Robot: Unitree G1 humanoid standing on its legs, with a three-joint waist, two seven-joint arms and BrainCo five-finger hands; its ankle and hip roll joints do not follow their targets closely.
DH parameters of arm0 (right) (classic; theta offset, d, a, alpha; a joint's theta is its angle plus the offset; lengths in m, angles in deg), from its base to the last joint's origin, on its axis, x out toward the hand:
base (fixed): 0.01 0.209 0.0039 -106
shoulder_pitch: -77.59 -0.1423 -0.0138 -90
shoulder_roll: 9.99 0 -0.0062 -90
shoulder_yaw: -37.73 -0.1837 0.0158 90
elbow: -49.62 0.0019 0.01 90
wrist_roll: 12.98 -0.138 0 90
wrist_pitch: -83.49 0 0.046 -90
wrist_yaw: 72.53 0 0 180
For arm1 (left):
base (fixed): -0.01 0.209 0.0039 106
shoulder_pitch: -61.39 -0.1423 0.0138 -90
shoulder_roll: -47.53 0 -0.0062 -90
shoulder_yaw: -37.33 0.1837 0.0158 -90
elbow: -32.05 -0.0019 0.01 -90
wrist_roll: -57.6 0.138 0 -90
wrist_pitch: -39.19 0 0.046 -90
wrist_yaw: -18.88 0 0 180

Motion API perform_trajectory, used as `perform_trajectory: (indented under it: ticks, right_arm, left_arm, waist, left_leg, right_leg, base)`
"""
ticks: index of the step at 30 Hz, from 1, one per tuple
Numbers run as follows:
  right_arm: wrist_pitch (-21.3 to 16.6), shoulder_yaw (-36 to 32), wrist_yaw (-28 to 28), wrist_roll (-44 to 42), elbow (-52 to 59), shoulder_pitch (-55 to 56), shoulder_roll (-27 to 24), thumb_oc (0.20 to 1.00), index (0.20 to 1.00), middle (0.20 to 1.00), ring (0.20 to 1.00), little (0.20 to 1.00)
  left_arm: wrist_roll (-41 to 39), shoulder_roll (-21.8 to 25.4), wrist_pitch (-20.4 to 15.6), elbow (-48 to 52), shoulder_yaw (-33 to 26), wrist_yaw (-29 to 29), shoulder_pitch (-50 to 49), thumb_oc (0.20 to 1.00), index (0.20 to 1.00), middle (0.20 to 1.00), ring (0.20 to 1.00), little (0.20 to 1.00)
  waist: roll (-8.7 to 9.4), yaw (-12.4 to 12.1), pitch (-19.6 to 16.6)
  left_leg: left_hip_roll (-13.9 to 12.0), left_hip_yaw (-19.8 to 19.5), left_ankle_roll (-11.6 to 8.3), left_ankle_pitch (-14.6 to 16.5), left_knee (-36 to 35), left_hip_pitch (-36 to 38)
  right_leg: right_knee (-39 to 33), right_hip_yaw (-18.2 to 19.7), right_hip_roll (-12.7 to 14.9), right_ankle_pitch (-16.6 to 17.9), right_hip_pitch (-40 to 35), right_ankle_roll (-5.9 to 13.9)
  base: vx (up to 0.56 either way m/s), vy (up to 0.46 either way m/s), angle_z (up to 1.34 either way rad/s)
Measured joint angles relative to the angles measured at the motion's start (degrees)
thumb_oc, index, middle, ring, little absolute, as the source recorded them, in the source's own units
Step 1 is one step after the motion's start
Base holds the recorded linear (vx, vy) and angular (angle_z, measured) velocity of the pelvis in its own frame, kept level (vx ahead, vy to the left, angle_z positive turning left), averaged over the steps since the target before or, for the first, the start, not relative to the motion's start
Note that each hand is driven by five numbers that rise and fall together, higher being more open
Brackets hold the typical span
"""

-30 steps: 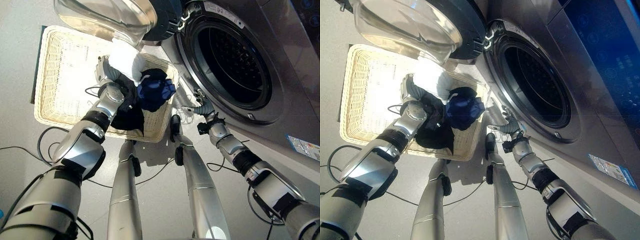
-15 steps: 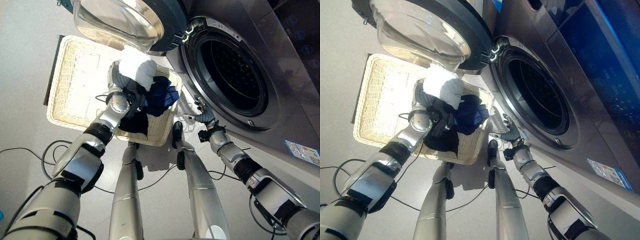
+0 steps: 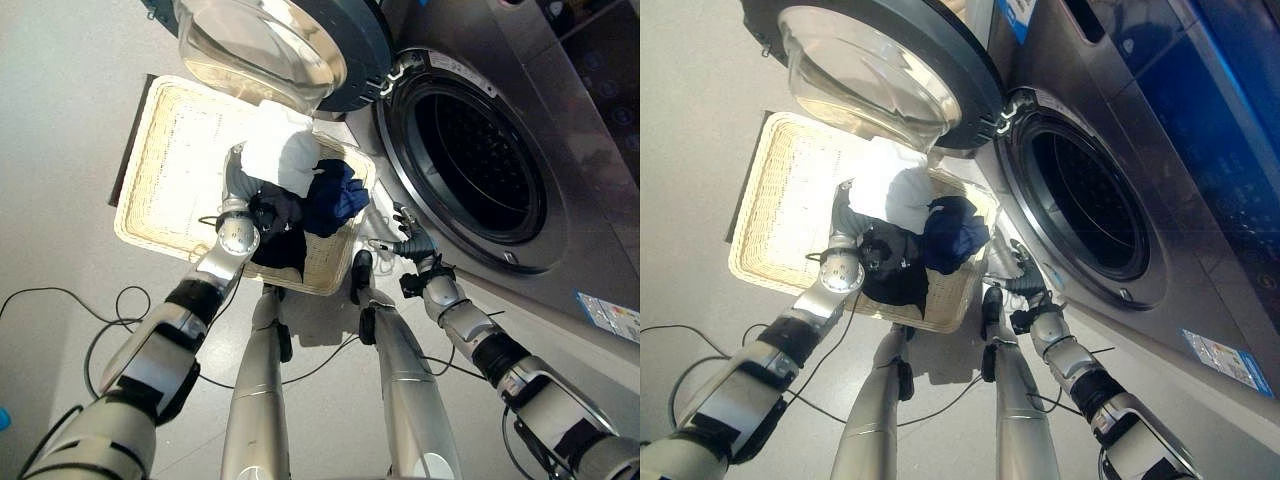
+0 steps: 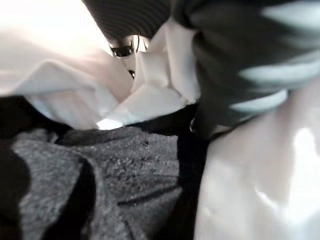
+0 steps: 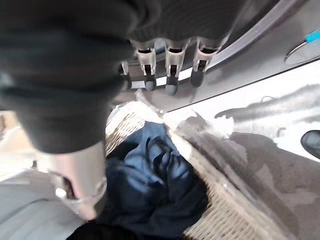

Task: Put the clothes into the washing machine.

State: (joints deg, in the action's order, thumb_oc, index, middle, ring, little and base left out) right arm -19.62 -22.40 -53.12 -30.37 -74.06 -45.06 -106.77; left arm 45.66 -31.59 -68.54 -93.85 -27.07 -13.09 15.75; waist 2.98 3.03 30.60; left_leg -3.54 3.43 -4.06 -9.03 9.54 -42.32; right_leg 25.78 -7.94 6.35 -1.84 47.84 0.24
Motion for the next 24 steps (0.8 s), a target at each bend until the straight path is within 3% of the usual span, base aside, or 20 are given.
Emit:
perform_trajectory:
  ticks: [15, 20, 24]
  right_arm:
    - [-2.6, -1.2, -1.9, 2.1, 4.3, -6.2, -0.3, 1.000, 1.000, 1.000, 1.000, 1.000]
    - [-2.2, -1.2, -3.8, 2.1, 4.4, -10.6, -0.8, 1.000, 1.000, 1.000, 1.000, 1.000]
    - [0.1, -0.4, -6.6, 2.2, 4.0, -13.3, -0.9, 1.000, 1.000, 1.000, 1.000, 1.000]
  left_arm:
    - [15.9, 1.5, -3.7, 7.2, 2.8, 0.4, -3.7, 0.200, 0.200, 0.200, 0.200, 0.200]
    - [18.0, 1.7, -4.0, 7.8, 5.5, 1.9, -3.3, 0.200, 0.200, 0.200, 0.200, 0.200]
    - [17.9, 2.4, -4.0, 7.8, 5.4, 3.7, -2.8, 0.200, 0.200, 0.200, 0.200, 0.200]
  waist:
    - [-0.29, -2.6, 0.1]
    - [-1.04, -4.0, 0.3]
    - [-1.25, -4.0, 0.3]
  left_leg:
    - [0.9, -1.5, 0.09, -0.4, -0.1, 1.7]
    - [1.0, -2.3, 0.05, -0.4, -0.1, 1.8]
    - [1.5, -3.2, -0.01, -0.7, -0.1, 1.8]
  right_leg:
    - [1.1, -1.5, 1.1, -0.9, -2.1, -0.11]
    - [1.3, -2.2, 1.3, -1.2, -2.6, 0.06]
    - [2.3, -3.0, 1.9, -1.8, -2.7, -0.22]
  base:
    - [0.00, -0.002, 0.05]
    - [-0.01, -0.008, 0.06]
    - [-0.01, -0.011, 0.12]
